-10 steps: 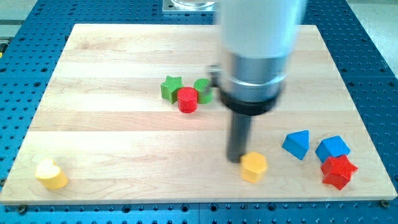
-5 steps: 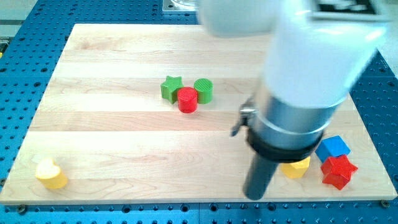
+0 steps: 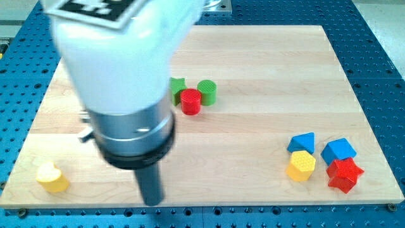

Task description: Move the yellow blocks close to the blue triangle

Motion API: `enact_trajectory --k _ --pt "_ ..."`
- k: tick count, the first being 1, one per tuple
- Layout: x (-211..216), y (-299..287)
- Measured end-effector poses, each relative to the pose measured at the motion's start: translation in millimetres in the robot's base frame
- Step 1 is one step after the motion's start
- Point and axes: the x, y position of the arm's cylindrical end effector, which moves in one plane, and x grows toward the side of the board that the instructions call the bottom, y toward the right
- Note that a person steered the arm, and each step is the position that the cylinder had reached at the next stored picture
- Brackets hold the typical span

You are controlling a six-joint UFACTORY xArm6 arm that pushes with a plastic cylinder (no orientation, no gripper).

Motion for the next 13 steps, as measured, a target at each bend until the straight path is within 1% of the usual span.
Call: enact_trajectory --k 1,2,3,4,5,6,7,8,9,10,11,12,13 --pt "0.2 -96.6" --pt "-1.3 -214.6" --pt "-16.9 -218.7" --pt "-59.3 -171.2" --pt "-106.5 -60.1" --pt "-112.5 -94.3" --pt "-60.6 -175.5" --pt "-46.6 -122.9" --pt "-76.1 16.2" --pt "-77.4 -32.9" --pt "-50.7 -42.8" --pt "-47.2 2.4" --pt "-43.6 20.3"
